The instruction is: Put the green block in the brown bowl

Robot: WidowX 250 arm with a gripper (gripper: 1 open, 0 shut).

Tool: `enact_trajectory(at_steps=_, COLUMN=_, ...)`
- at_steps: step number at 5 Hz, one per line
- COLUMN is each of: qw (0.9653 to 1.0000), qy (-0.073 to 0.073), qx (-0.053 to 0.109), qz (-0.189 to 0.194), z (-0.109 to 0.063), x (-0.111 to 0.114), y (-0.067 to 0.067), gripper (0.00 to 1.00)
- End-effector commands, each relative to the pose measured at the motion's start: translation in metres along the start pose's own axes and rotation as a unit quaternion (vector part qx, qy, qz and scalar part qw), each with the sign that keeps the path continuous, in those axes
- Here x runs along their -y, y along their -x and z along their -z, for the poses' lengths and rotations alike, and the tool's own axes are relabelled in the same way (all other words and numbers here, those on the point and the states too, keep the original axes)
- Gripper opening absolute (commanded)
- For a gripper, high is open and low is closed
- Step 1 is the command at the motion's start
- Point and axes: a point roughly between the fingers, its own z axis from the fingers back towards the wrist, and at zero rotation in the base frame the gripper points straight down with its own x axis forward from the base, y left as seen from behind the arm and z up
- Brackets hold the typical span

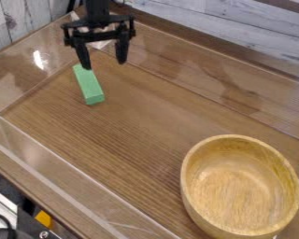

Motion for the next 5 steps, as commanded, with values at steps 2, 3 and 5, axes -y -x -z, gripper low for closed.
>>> enact_trajectory(at_steps=2, qw=0.9989, qy=0.013, qx=0.039, qz=-0.023, z=-0.003, x=-0.009, y=-0.016, gripper=1.00)
enact_trajectory(at_steps=3, qw=0.9981, qy=0.014, qx=0.041, qz=-0.043, z=0.004, x=-0.016, y=-0.017, gripper=1.00)
enact_trajectory(at_steps=5, qw=0.9967, qy=0.018, qx=0.043, qz=-0.066, z=0.021, x=-0.029, y=-0.020, gripper=1.00)
